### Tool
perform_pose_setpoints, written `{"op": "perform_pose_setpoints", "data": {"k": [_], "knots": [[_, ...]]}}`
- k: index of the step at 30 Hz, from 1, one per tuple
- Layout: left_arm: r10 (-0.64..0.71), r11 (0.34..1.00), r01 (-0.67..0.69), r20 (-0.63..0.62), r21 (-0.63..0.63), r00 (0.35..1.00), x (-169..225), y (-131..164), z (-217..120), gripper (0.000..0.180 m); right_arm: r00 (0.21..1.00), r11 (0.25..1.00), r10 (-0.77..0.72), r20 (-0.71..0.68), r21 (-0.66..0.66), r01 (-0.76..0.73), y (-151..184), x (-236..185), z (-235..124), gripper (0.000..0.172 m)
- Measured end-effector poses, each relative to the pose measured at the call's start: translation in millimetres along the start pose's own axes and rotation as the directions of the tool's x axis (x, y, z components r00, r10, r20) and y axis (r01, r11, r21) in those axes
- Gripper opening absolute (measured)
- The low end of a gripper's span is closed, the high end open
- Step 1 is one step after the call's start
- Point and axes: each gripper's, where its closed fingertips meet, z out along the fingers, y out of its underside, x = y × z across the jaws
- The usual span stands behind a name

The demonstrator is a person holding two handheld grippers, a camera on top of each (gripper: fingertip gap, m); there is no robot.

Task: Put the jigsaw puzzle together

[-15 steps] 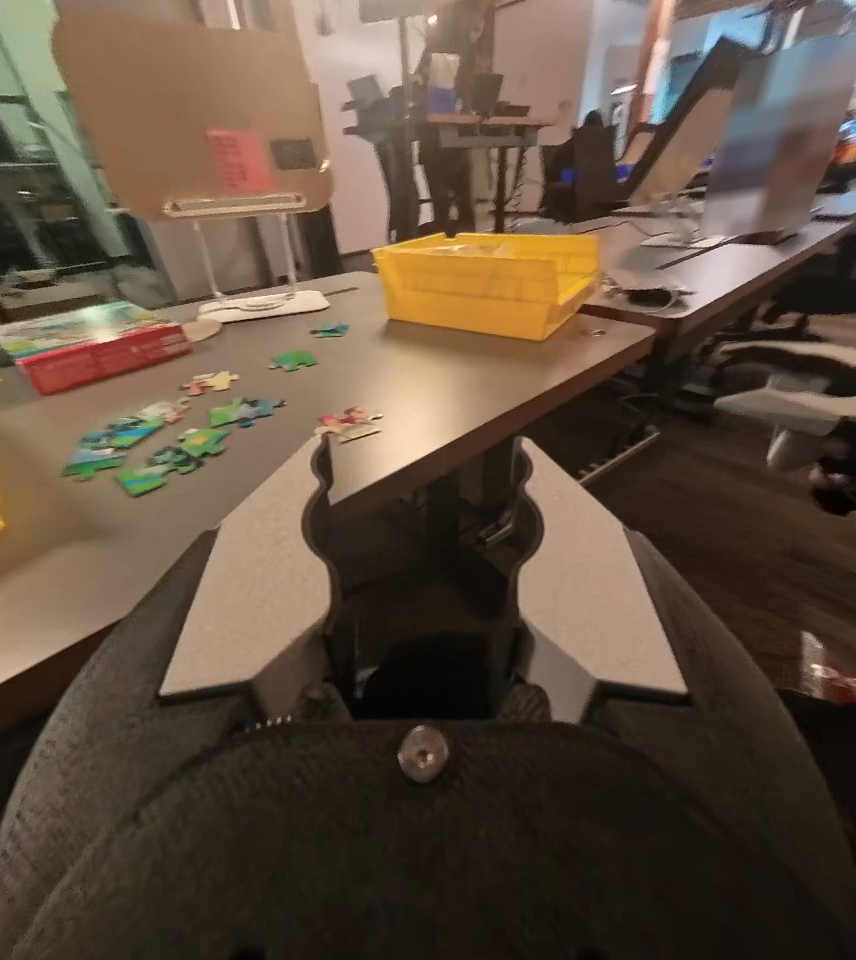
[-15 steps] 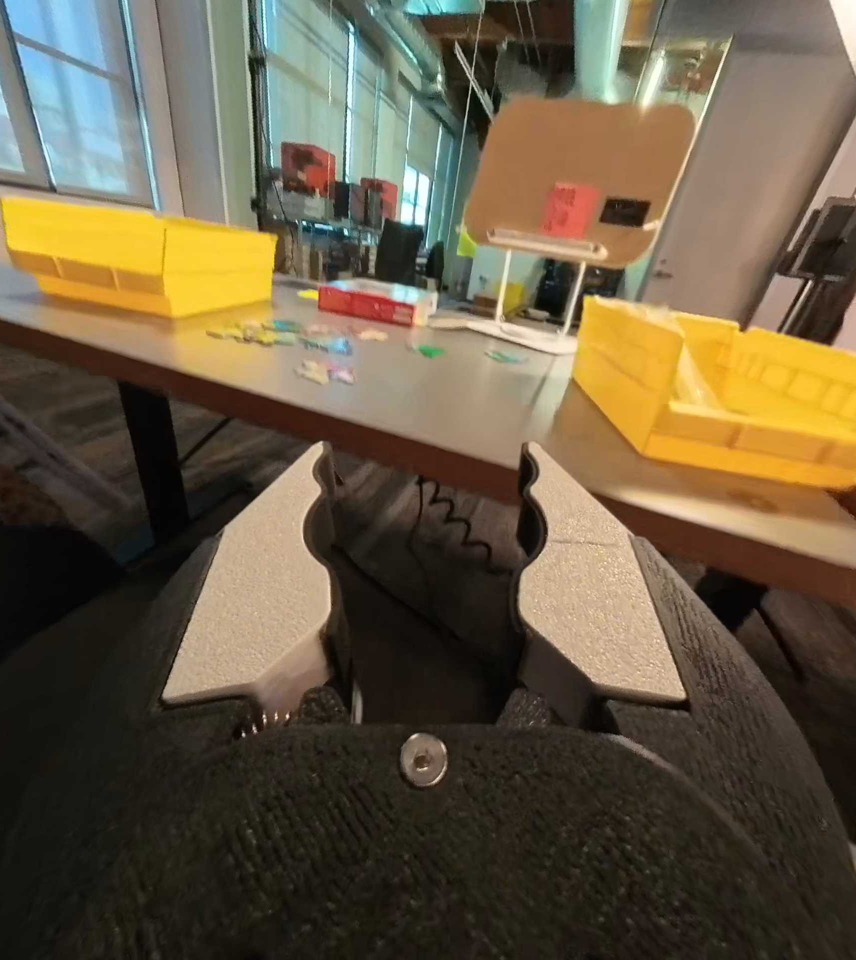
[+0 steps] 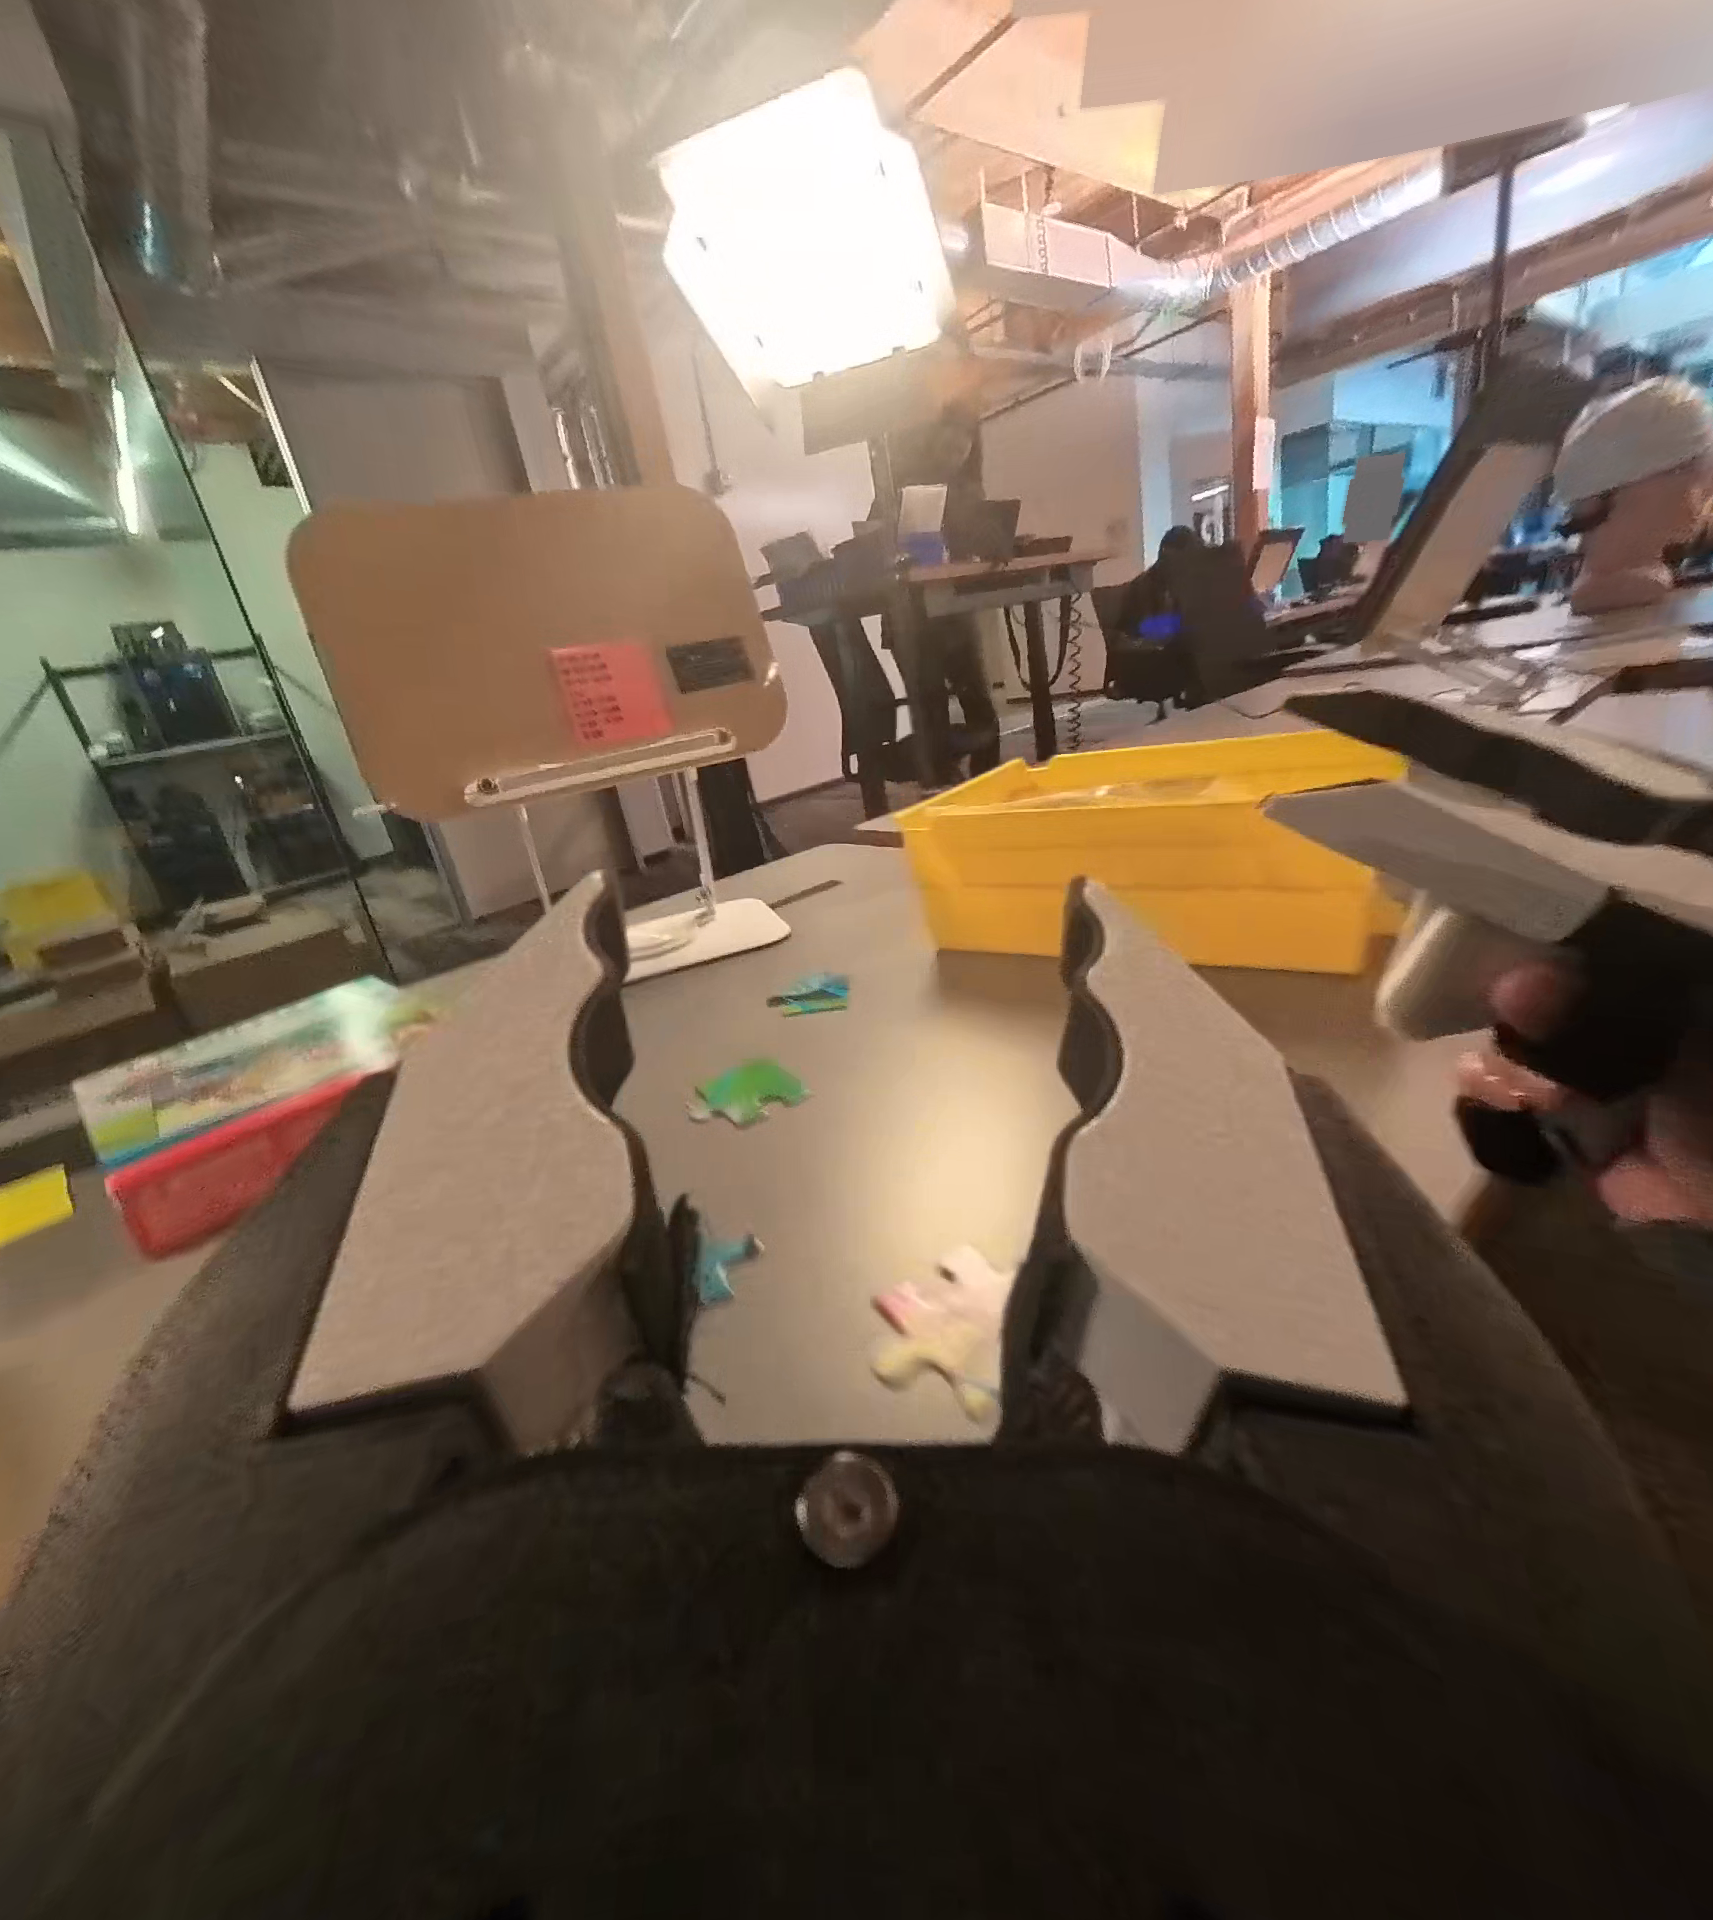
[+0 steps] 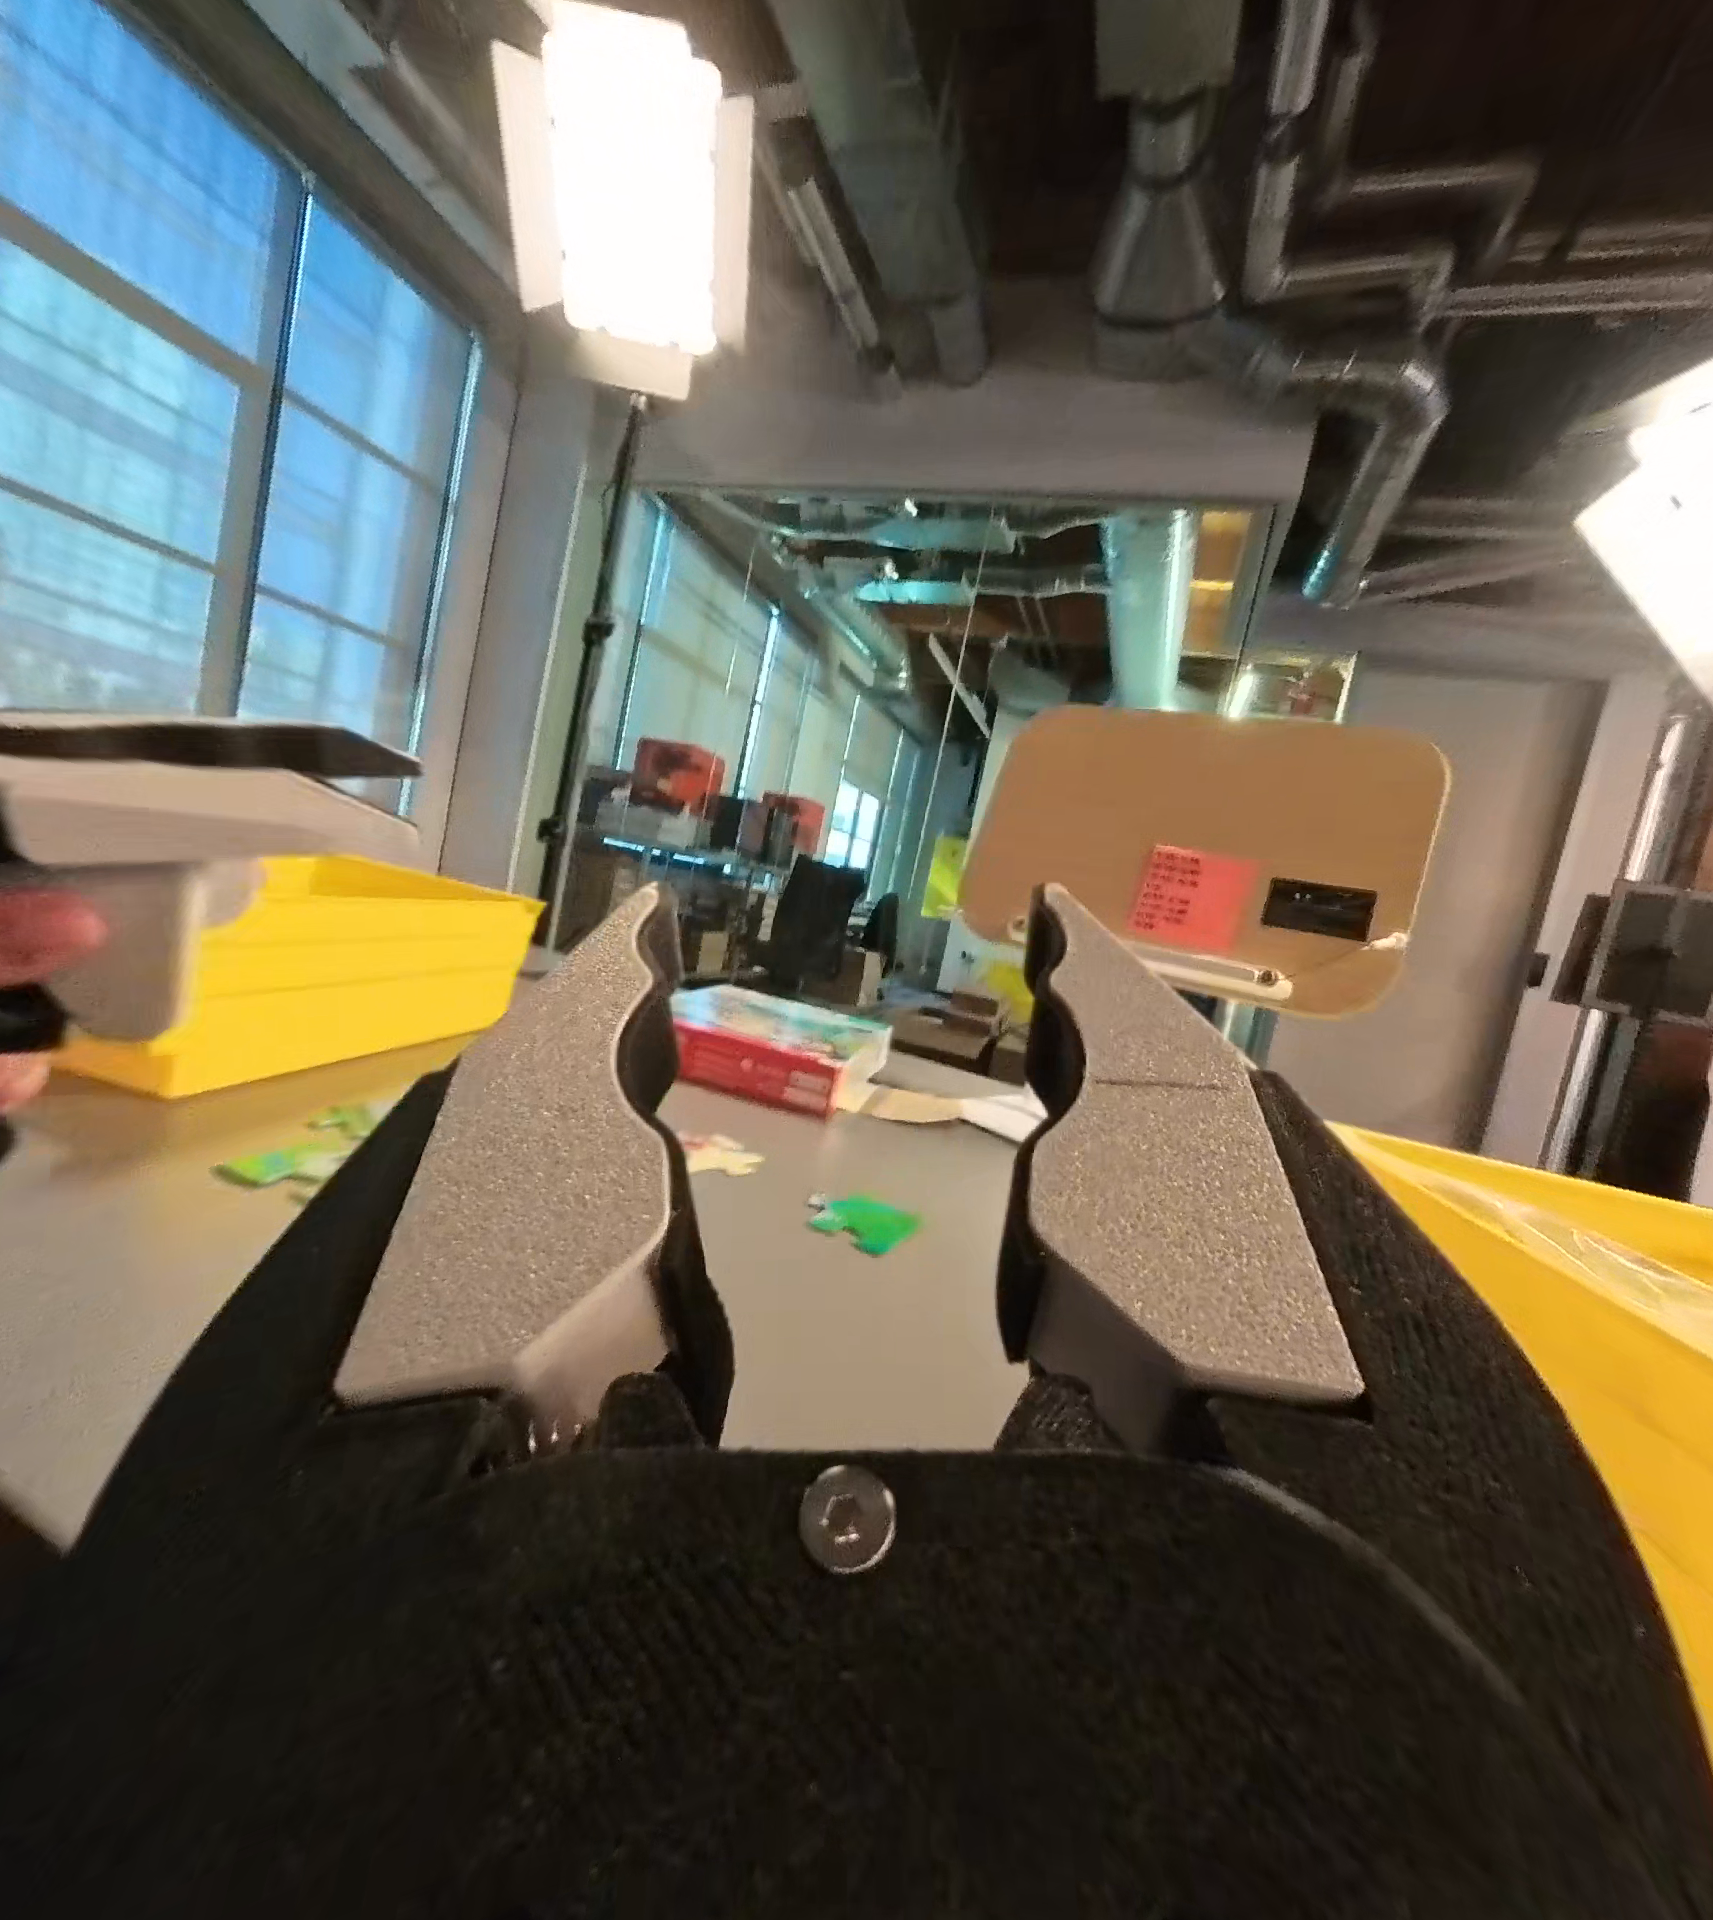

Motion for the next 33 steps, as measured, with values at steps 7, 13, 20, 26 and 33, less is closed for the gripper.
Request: {"op": "perform_pose_setpoints", "data": {"k": [7,13,20,26,33], "knots": [[0.029,0.998,-0.032,-0.049,-0.056,0.998,-45,54,93,0.082,0.98,0.994,0.103,-0.17,-0.017,-0.107,35,73,24,0.074],[0.001,0.996,-0.003,-0.018,-0.09,1.0,-50,81,101,0.077,0.955,0.976,0.043,-0.295,-0.192,-0.103,40,130,-35,0.075],[-0.06,0.997,0.058,-0.066,-0.042,0.996,-44,71,96,0.073,0.821,0.821,0.217,-0.528,-0.356,-0.447,115,102,-211,0.068],[0.102,0.994,-0.099,0.044,-0.055,0.994,-54,72,90,0.068,0.599,0.488,0.4,-0.693,-0.392,-0.78,216,-7,-315,0.068],[0.259,0.963,-0.255,0.046,-0.087,0.965,-46,78,98,0.062,0.694,-0.024,0.209,-0.689,-0.713,-0.701,412,-105,-434,0.069]]}}
